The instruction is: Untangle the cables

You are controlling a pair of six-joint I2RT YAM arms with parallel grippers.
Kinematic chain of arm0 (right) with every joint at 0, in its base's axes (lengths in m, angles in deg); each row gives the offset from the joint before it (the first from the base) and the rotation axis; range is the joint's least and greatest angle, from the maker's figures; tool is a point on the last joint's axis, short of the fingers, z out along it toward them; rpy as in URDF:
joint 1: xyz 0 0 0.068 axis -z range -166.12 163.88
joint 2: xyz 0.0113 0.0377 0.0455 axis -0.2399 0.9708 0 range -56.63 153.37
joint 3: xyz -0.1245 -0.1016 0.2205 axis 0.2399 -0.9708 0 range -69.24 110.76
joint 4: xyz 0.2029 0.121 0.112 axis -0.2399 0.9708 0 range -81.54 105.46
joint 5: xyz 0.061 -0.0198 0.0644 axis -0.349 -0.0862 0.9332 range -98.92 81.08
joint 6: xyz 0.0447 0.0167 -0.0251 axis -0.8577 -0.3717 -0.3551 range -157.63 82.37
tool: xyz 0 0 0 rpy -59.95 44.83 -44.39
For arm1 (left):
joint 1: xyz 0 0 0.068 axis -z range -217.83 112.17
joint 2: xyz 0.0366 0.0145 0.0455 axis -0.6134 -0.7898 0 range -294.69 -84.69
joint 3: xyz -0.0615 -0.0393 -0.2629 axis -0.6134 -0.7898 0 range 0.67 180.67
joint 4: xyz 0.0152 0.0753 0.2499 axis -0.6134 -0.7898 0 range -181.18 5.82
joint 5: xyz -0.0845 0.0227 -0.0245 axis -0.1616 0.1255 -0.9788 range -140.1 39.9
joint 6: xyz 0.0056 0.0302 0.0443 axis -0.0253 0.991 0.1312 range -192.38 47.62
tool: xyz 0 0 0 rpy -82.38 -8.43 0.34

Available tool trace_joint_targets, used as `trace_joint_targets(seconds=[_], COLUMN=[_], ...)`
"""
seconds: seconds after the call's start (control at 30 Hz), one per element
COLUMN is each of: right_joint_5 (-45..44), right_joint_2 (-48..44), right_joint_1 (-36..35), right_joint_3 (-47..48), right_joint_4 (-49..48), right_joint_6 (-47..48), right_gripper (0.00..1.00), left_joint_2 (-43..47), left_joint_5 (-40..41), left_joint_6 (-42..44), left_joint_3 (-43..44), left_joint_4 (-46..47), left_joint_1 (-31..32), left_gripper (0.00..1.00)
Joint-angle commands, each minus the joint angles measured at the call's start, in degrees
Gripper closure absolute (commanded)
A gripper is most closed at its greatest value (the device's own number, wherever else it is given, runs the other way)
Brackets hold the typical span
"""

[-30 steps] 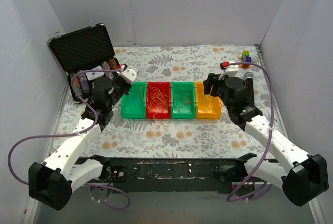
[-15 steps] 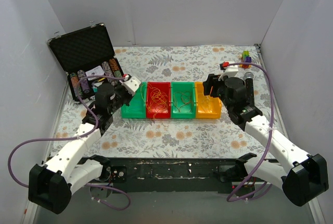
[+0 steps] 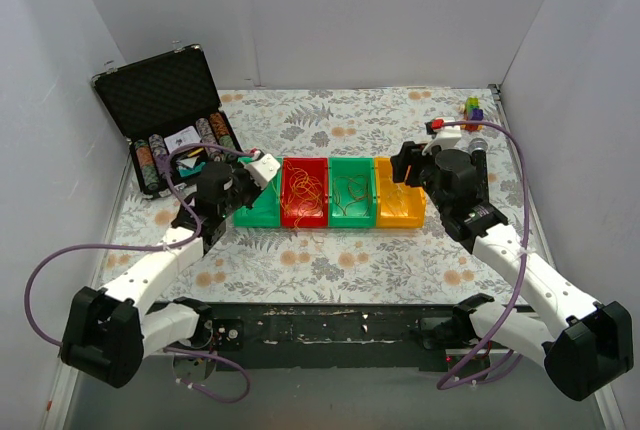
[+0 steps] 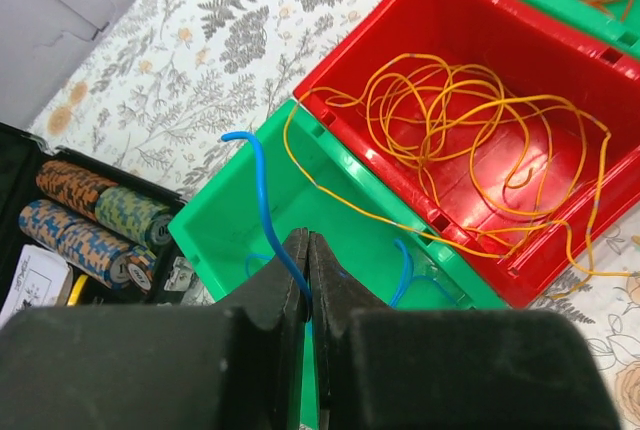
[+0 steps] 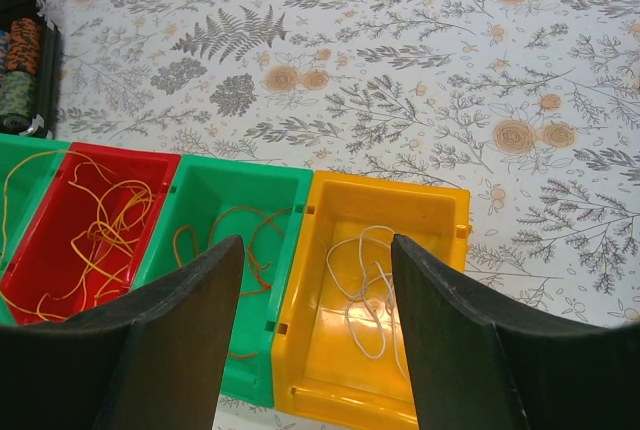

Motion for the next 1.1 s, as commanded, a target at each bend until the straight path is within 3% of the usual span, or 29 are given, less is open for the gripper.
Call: trace_joint_targets(seconds=[0.0, 0.07, 0.13, 0.17, 0.27, 0.4, 0.67, 0.8, 0.87, 0.9, 1.07], right_joint_5=[0.2, 0.2, 0.3, 0.4, 0.8, 1.2, 3.2, 3.1, 3.1, 3.1, 2.6], right_joint_2=[-1.2, -1.0, -0.8, -0.7, -0.5, -0.3, 2.7, 4.2, 4.1, 3.7, 3.0], right_joint_1=[0.3, 0.3, 0.2, 0.2, 0.3, 0.3, 0.2, 0.2, 0.2, 0.2, 0.2], right_joint_3=[0.3, 0.5, 0.7, 0.8, 1.4, 1.9, 5.9, 9.2, 9.5, 9.3, 9.1], right_joint_4=[-0.7, -0.7, -0.6, -0.5, 0.1, 0.4, 5.8, 11.4, 13.3, 13.8, 19.1], right_joint_6=[-0.6, -0.6, -0.6, -0.6, -0.7, -1.1, -1.8, -4.1, -4.9, -5.3, -7.7], right_gripper=[0.32, 0.32, 0.32, 0.31, 0.31, 0.31, 0.29, 0.26, 0.18, 0.14, 0.11], left_joint_2=[-3.3, -5.3, -7.2, -8.0, -8.7, -7.3, -10.4, -16.3, -18.1, -19.0, -26.1], left_joint_5=[2.3, 2.9, 2.6, 1.2, -3.9, -8.9, -18.4, -24.7, -26.2, -27.4, -30.2], left_joint_6=[1.4, -0.2, -2.5, -3.5, -5.9, -8.4, -21.4, -26.9, -29.4, -30.3, -29.8], left_joint_3=[0.8, 2.2, 4.1, 5.9, 11.2, 16.3, 32.8, 46.8, 50.3, 51.6, 56.2], left_joint_4=[0.7, -0.7, -3.2, -6.2, -12.7, -18.4, -30.7, -40.2, -42.5, -43.5, -53.5], left_joint_1=[-0.4, -1.0, -1.7, -2.2, -3.5, -3.7, -8.6, -17.1, -21.0, -26.0, -36.0], left_gripper=[1.0, 1.0, 0.9, 0.81, 0.37, 0.18, 0.09, 0.02, 0.02, 0.02, 0.02])
